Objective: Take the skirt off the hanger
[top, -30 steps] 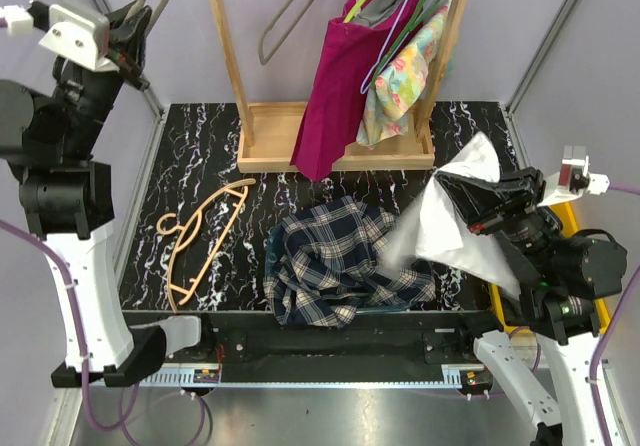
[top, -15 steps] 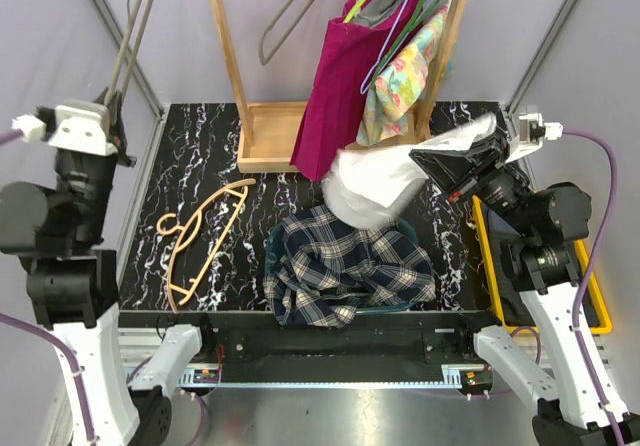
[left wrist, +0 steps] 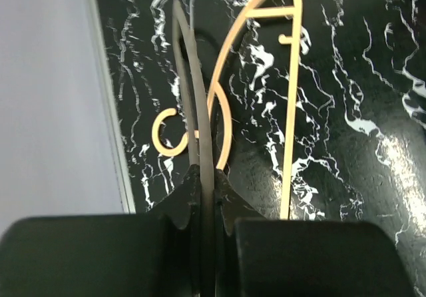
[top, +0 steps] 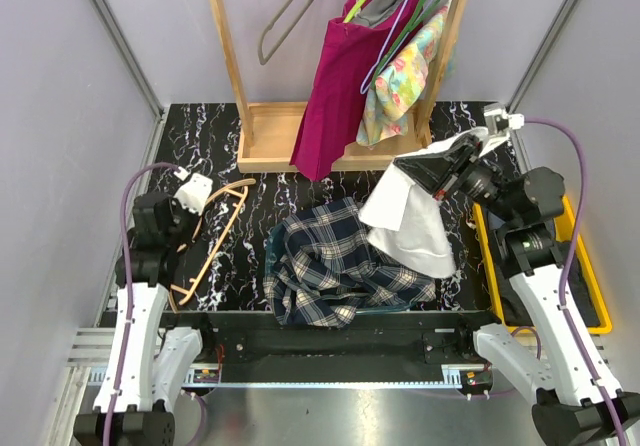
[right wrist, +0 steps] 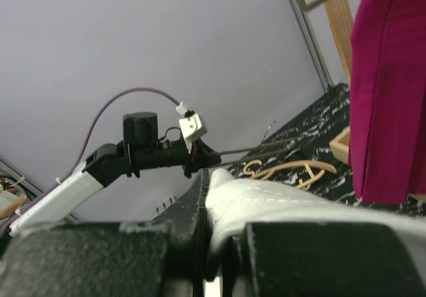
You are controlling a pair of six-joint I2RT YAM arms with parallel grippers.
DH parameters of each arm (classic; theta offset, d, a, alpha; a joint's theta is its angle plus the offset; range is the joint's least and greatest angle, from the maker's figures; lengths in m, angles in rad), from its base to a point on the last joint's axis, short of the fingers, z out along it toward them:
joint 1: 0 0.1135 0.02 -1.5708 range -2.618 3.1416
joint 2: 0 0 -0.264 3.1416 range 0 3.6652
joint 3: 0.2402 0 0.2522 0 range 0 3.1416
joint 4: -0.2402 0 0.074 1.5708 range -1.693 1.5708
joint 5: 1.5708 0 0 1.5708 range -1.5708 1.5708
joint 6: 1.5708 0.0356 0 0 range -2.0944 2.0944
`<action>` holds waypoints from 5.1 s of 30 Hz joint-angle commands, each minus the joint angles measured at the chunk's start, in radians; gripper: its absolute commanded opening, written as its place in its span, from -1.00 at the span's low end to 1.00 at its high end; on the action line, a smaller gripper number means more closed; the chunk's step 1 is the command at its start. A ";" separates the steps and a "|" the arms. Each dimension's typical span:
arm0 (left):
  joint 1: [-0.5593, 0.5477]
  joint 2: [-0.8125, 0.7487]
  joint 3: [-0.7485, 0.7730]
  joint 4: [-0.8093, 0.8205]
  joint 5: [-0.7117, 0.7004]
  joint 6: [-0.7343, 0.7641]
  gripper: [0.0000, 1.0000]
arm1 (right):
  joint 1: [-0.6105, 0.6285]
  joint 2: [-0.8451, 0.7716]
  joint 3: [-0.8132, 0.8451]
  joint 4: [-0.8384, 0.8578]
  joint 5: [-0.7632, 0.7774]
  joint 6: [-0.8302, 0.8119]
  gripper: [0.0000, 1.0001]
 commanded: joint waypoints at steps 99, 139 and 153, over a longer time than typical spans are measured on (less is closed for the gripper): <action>-0.541 1.435 1.729 0.441 0.321 -0.144 -1.00 | 0.408 -0.238 0.071 -0.744 0.850 -0.274 0.88; -0.443 0.570 1.002 0.498 0.130 -0.139 -1.00 | 0.410 -0.058 0.120 -0.600 0.770 -0.374 1.00; -0.433 0.375 1.104 0.254 0.159 -0.129 -1.00 | 0.408 0.121 0.216 -0.456 0.626 -0.411 0.99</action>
